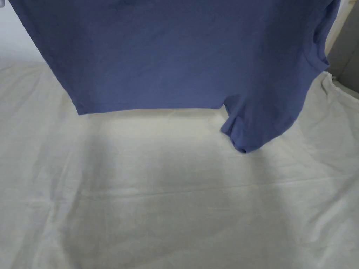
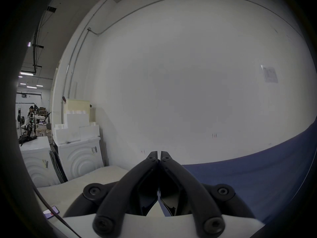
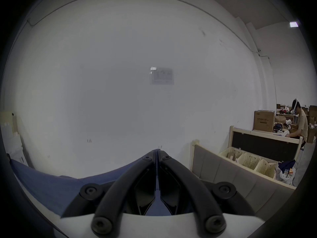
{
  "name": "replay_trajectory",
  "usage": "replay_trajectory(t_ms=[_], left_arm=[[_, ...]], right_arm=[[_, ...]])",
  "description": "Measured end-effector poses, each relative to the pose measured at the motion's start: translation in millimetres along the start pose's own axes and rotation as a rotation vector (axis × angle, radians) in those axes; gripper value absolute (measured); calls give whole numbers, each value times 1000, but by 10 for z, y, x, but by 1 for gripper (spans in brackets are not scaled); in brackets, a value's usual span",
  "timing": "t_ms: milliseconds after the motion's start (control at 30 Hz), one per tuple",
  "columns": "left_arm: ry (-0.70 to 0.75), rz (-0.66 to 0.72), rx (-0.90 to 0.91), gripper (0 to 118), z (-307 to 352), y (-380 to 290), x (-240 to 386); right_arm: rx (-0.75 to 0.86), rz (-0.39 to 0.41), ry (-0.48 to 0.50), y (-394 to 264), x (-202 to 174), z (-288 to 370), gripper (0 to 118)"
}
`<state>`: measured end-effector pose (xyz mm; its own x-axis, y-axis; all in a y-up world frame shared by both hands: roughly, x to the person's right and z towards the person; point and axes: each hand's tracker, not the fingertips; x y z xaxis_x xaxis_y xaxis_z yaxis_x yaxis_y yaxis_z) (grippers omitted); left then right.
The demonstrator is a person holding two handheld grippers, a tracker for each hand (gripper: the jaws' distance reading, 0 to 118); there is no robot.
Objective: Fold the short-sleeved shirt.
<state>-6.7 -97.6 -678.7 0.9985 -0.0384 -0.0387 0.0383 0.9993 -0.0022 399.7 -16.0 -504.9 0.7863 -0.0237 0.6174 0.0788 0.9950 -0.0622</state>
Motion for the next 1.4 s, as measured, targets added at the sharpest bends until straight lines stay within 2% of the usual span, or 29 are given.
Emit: replay_trajectory(t_ms=[100,300,400,533,700,767,833,900,1000,1267,1400], left_arm=[[-24,-60,-93,0,-66,-580,103],[-61,-91,-342,0,9,-1919,196],[-89,-199,-446,0,145,-2524,235],[-112,-201,-568,0,441,-3124,211],[-127,-208,-698,0,916,-3649,59],[-134,-211,-740,0,1129,-3790,-39],[-139,-202,-748,0,1343,-3842,-157],[-148,-190,-772,0,1552,-3844,-289],[-145,-171,-778,0,1868,-3755,-544],[-224,-91,-721,0,2867,-3402,-1321],[-246,-72,-691,0,3392,-3358,-1548]], right_arm=[[-113,21,6,-546,62,-184,0],[-374,-24,-2,-1912,370,-514,0],[-486,-3,-18,-2598,532,-552,0],[-626,-88,-45,-3440,778,-433,0],[-779,-33,-61,-4249,948,10,0],[-812,-41,-53,-4490,1027,266,0],[-839,-60,-41,-4632,1108,467,0],[-860,-47,-26,-4692,1155,701,0],[-873,46,9,-4663,1228,1054,0],[-820,66,115,-4298,1693,2049,0],[-811,32,143,-4210,1886,2509,0]])
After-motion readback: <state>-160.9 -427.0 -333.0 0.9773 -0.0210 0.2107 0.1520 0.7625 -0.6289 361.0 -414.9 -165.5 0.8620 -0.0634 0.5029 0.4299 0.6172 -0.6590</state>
